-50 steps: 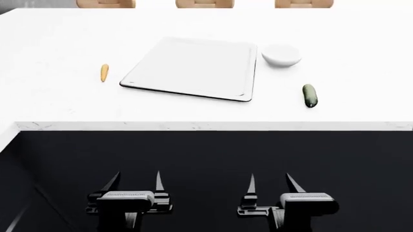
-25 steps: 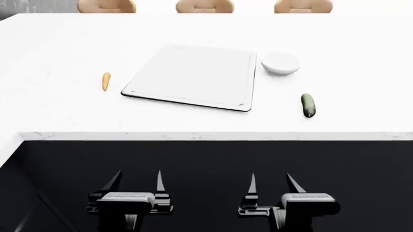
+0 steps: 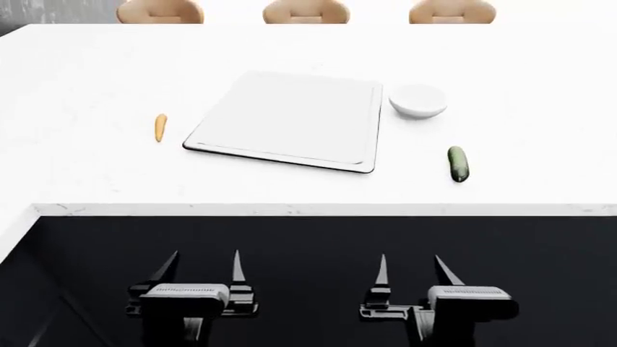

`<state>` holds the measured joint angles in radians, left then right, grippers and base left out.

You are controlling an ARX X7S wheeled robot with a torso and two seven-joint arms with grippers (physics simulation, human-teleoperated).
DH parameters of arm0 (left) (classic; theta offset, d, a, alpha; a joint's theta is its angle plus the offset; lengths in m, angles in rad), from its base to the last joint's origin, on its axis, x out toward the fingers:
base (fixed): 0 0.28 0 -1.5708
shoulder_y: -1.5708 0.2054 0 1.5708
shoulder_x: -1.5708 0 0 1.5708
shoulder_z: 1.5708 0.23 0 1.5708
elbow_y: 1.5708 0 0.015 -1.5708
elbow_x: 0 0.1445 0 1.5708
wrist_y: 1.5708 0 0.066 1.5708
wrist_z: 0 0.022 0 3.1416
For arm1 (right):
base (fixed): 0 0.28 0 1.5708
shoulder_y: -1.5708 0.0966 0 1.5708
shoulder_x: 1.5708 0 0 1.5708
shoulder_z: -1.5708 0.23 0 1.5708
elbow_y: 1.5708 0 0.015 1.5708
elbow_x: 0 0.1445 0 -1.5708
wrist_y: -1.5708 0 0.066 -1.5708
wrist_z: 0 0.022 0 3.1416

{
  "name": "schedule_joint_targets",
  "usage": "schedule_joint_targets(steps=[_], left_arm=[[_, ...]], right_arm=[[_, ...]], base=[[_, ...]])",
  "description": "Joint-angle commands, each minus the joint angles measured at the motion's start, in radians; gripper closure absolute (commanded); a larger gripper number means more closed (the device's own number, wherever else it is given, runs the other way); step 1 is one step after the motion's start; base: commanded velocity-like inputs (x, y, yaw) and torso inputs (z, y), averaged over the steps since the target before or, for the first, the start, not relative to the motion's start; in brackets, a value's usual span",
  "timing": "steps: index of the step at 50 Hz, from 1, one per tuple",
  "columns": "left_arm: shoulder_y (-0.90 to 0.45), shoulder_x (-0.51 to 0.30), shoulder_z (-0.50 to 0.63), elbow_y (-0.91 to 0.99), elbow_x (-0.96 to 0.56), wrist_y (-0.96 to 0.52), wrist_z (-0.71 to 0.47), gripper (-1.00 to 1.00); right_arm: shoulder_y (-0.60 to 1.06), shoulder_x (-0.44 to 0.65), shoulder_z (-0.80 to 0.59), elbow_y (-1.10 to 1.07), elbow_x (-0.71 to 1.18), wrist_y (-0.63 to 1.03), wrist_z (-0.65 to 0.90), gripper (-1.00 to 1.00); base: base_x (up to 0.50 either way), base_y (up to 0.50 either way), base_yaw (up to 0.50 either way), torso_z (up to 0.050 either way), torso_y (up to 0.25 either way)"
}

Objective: Place the two vegetables and bowl onto the tray for setting up a vegetable dip station.

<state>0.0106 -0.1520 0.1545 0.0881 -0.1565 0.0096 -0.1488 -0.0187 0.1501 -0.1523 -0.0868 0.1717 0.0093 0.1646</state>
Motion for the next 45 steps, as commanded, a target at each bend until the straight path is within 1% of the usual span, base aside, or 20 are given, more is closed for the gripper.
schedule_joint_targets(steps=[1, 6, 10, 13, 16, 19, 20, 22, 23, 25, 26, 27, 28, 30, 33, 34, 36, 38, 40, 45], left_arm=[[0.005, -0.045, -0.013, 0.345, -0.051, -0.268, -0.066, -1.0], [-0.024, -0.09, -0.019, 0.591, -0.079, -0.481, -0.106, -1.0], [-0.028, -0.089, -0.02, 0.625, -0.09, -0.493, -0.111, -1.0], [-0.065, -0.092, -0.02, 0.664, -0.106, -0.555, -0.121, -1.0], [-0.135, -0.091, -0.036, 0.702, -0.147, -0.652, -0.13, -1.0], [-0.26, -0.089, -0.083, 0.744, -0.236, -0.836, -0.147, -1.0], [-0.313, -0.089, -0.106, 0.758, -0.273, -0.915, -0.156, -1.0], [-0.449, -0.074, -0.214, 0.778, -0.393, -1.104, -0.173, -1.0], [-0.487, -0.088, -0.212, 0.783, -0.4, -1.16, -0.187, -1.0], [-0.632, -0.082, -0.284, 0.772, -0.482, -1.333, -0.199, -1.0], [-0.665, -0.066, -0.321, 0.769, -0.505, -1.372, -0.205, -1.0], [-0.744, -0.069, -0.341, 0.758, -0.528, -1.442, -0.212, -1.0], [-0.844, -0.056, -0.373, 0.719, -0.557, -1.523, -0.215, -1.0], [-0.93, -0.061, -0.377, 0.662, -0.587, -1.577, -0.236, -1.0], [-1.059, -0.123, -0.344, 0.526, -0.774, -1.579, -0.388, -1.0], [-1.089, -0.131, -0.345, 0.505, -0.809, -1.577, -0.424, -1.0], [-1.172, -0.163, -0.312, 0.418, -0.905, -1.578, -0.502, -1.0], [-1.236, -0.18, -0.286, 0.351, -0.946, -1.573, -0.548, -1.0], [-1.318, -0.19, -0.246, 0.251, -0.964, -1.574, -0.571, -1.0], [-1.432, -0.226, -0.152, 0.11, -0.954, -1.563, -0.562, -1.0]], right_arm=[[-0.022, 0.047, 0.019, -0.294, 0.044, 0.211, 0.066, -1.0], [-0.018, 0.069, 0.029, -0.421, 0.074, 0.307, 0.093, -1.0], [-0.014, 0.076, 0.034, -0.457, 0.089, 0.332, 0.103, -1.0], [-0.008, 0.087, 0.032, -0.51, 0.093, 0.379, 0.12, -1.0], [0.02, 0.099, 0.043, -0.591, 0.12, 0.483, 0.146, -1.0], [0.112, 0.126, 0.071, -0.709, 0.191, 0.685, 0.175, -1.0], [0.164, 0.14, 0.081, -0.754, 0.219, 0.781, 0.191, -1.0], [0.34, 0.155, 0.154, -0.843, 0.355, 1.046, 0.223, -1.0], [0.38, 0.145, 0.187, -0.858, 0.396, 1.107, 0.226, -1.0], [0.571, 0.107, 0.31, -0.87, 0.556, 1.378, 0.238, -1.0], [0.612, 0.096, 0.335, -0.873, 0.584, 1.43, 0.244, -1.0], [0.698, 0.073, 0.385, -0.861, 0.641, 1.538, 0.246, -1.0], [0.779, 0.109, 0.383, -0.794, 0.768, 1.561, 0.35, -1.0], [0.862, 0.149, 0.388, -0.685, 0.983, 1.559, 0.514, -1.0], [0.997, 0.223, 0.292, -0.517, 1.189, 1.558, 0.687, -1.0], [1.024, 0.233, 0.276, -0.507, 1.18, 1.544, 0.682, -1.0], [1.116, 0.238, 0.261, -0.4, 1.263, 1.549, 0.737, -1.0], [1.186, 0.253, 0.235, -0.323, 1.301, 1.545, 0.765, -1.0], [1.251, 0.277, 0.185, -0.268, 1.292, 1.545, 0.759, -1.0], [1.329, 0.299, 0.132, -0.188, 1.326, 1.538, 0.784, -1.0]], base=[[0.0, 0.0, 0.0, 0.0, 0.0], [0.0, 0.0, 0.0, 0.0, 0.0], [0.0, 0.0, 0.0, 0.0, 0.0], [0.0, 0.0, 0.0, 0.0, 0.0], [0.0, 0.0, 0.0, 0.0, 0.0], [0.0, 0.0, 0.0, 0.0, 0.0], [0.0, 0.0, 0.0, 0.0, 0.0], [0.0, 0.0, 0.0, 0.0, 0.0], [0.0, 0.0, 0.0, 0.0, 0.0], [0.0, 0.0, 0.0, 0.0, 0.0], [0.0, 0.0, 0.0, 0.0, 0.0], [0.0, 0.0, 0.0, 0.0, 0.0], [0.0, 0.0, 0.0, 0.0, 0.0], [0.0, 0.0, 0.0, 0.0, 0.0], [0.0, 0.0, 0.0, 0.0, 0.0], [0.0, 0.0, 0.0, 0.0, 0.0], [0.0, 0.0, 0.0, 0.0, 0.0], [0.0, 0.0, 0.0, 0.0, 0.0], [0.0, 0.0, 0.0, 0.0, 0.0], [0.0, 0.0, 0.0, 0.0, 0.0]])
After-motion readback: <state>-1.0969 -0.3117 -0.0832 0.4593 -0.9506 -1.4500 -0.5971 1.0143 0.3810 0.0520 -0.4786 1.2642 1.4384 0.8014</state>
